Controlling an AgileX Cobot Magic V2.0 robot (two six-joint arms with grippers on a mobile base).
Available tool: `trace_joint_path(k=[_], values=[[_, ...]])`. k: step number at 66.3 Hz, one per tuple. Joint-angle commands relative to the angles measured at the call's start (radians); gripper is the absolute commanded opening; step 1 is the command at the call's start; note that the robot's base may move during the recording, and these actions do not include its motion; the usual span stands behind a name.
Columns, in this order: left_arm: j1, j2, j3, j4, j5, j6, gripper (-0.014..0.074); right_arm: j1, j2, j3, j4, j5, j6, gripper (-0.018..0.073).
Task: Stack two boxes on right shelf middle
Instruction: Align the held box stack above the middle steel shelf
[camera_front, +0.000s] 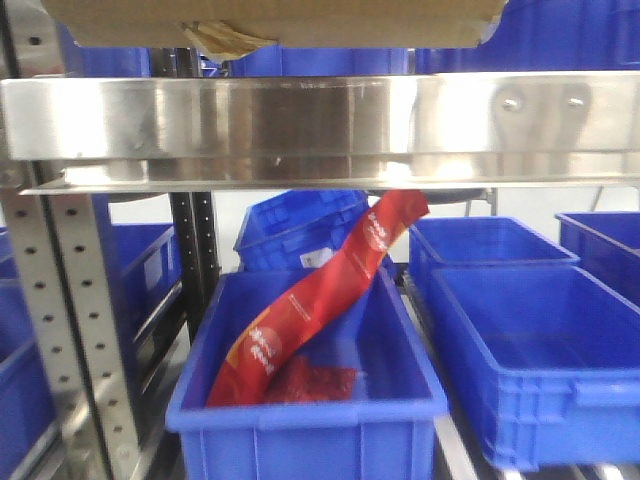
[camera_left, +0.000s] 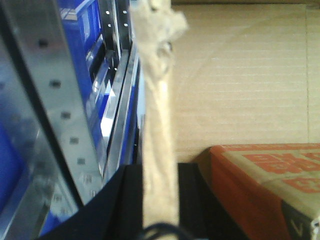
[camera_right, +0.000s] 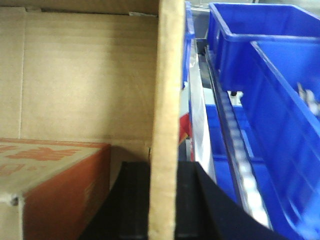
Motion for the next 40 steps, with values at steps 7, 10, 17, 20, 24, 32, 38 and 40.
trace_joint_path(k=[7, 10, 17, 20, 24, 32, 38, 40], values=[[0.006, -0.012, -0.014, 0.039, -0.034, -0.002, -0.0111, -0.006, -0.015, -0.012, -0.033, -0.048, 0.001, -0.0169], [0.006, -0.012, -0.014, 0.046, -0.034, -0.002, -0.0111, -0.006, -0.015, -0.012, -0.033, -0.048, 0.001, -0.0169], [0.006, -0.012, -0.014, 0.049, -0.036, -0.002, -0.0111, -0.006, -0.015, -0.012, -0.033, -0.048, 0.001, -0.0169], [0.006, -0.012, -0.014, 0.049, -0.037, -0.002, -0.0111, -0.006, -0.015, -0.012, -0.033, -0.048, 0.001, -0.0169], [0.006, -0.012, -0.014, 0.049, -0.037, -0.002, -0.0111, -0.006, -0.015, -0.012, -0.033, -0.048, 0.001, -0.0169], [0.006, -0.012, -0.014, 0.049, -0.037, -0.002, -0.0111, -0.006, -0.015, -0.012, -0.033, -0.048, 0.001, -0.0169], [0.006, -0.012, -0.014, 0.049, -0.037, -0.002, -0.0111, -0.006, -0.015, -0.012, -0.033, -0.048, 0.001, -0.0169], [0.006, -0.012, -0.014, 0.049, -0.037, -0.002, -0.0111, -0.006, -0.015, -0.012, -0.033, -0.048, 0.001, -0.0169]])
